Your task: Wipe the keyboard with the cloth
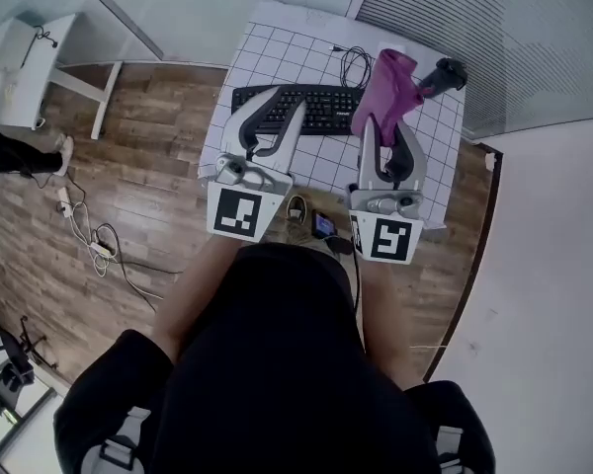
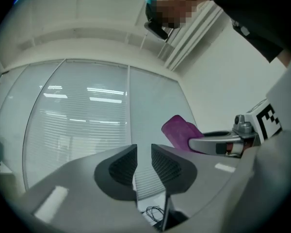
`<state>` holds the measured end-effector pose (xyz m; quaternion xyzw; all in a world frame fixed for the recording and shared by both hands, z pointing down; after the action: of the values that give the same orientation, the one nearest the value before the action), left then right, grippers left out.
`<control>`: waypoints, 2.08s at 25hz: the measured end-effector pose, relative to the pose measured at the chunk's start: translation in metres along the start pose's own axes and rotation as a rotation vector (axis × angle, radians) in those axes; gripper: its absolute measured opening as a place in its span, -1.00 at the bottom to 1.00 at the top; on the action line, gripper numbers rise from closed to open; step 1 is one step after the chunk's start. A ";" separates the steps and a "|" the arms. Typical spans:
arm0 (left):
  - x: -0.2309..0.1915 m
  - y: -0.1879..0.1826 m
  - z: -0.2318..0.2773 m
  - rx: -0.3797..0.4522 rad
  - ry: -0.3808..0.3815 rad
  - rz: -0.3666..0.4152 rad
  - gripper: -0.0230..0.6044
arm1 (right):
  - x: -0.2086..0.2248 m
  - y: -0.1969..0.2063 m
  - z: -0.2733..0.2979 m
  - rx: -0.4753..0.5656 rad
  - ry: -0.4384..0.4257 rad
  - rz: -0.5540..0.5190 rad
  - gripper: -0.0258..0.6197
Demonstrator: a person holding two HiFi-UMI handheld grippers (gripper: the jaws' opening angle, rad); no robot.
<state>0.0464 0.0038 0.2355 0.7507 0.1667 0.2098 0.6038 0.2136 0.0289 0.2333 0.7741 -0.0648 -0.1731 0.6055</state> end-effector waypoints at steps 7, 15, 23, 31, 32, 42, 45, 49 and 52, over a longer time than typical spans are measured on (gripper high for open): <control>0.007 -0.033 -0.070 0.070 0.076 0.060 -0.76 | -0.056 -0.045 -0.067 0.026 0.092 -0.065 -0.63; 0.008 -0.032 -0.176 0.078 0.071 0.049 -0.79 | -0.130 -0.054 -0.131 -0.028 0.138 -0.077 -0.63; 0.012 -0.031 -0.226 0.097 0.061 0.103 -0.92 | -0.168 -0.061 -0.159 -0.064 0.094 -0.130 -0.63; 0.005 -0.029 -0.245 0.097 0.021 0.093 -0.93 | -0.176 -0.061 -0.168 -0.077 0.076 -0.150 -0.63; 0.005 -0.028 -0.247 0.096 0.021 0.094 -0.93 | -0.177 -0.061 -0.169 -0.076 0.076 -0.147 -0.64; 0.018 -0.024 -0.262 0.077 0.041 0.091 -0.93 | -0.188 -0.057 -0.176 -0.088 0.063 -0.124 -0.63; 0.018 -0.023 -0.266 0.075 0.044 0.094 -0.93 | -0.193 -0.058 -0.175 -0.083 0.051 -0.126 -0.63; 0.013 -0.019 -0.269 0.061 0.029 0.083 -0.93 | -0.197 -0.055 -0.177 -0.105 0.044 -0.120 -0.63; 0.010 -0.015 -0.270 0.049 0.022 0.072 -0.93 | -0.198 -0.053 -0.178 -0.116 0.043 -0.124 -0.63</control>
<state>-0.0845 0.2385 0.2712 0.7685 0.1514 0.2354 0.5754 0.0848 0.2664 0.2570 0.7437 0.0066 -0.1971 0.6388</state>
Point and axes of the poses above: the fingertips, and each gripper's own axes: z forward along the fingers, x to its right, y out of its underside, the point moved 6 cm from there along -z, backward along the fingers, and after that the axes turned 1 degree about -y, right-handed, at the moved point
